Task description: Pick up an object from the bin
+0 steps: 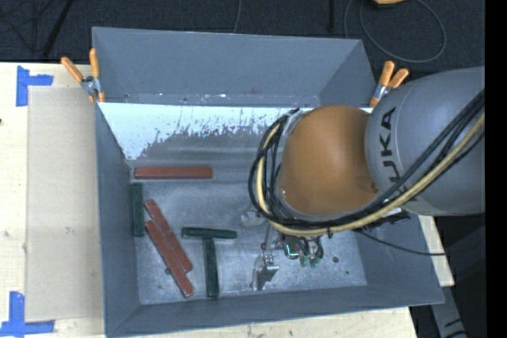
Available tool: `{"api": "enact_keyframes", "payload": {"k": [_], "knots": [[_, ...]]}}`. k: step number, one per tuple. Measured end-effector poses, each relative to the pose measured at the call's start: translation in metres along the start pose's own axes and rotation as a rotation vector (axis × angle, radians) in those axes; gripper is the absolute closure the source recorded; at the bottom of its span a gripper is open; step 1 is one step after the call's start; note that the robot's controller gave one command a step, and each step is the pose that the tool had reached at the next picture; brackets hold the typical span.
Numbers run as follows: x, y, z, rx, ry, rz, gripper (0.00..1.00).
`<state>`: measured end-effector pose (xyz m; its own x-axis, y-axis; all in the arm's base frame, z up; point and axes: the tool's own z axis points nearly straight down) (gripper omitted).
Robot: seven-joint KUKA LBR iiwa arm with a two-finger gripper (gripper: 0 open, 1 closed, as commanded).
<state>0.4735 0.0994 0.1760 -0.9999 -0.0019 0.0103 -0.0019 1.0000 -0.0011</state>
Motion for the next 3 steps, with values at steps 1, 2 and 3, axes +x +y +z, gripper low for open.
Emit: {"api": "enact_keyframes", "payload": {"k": [1, 2, 3], "knots": [[-0.002, 0.000, -0.004, -0.001, -0.008, 0.003, 0.00], [-0.093, 0.024, 0.099, -0.002, -0.015, -0.088, 1.00], [-0.093, 0.024, 0.099, -0.002, -0.015, -0.088, 1.00]]}}
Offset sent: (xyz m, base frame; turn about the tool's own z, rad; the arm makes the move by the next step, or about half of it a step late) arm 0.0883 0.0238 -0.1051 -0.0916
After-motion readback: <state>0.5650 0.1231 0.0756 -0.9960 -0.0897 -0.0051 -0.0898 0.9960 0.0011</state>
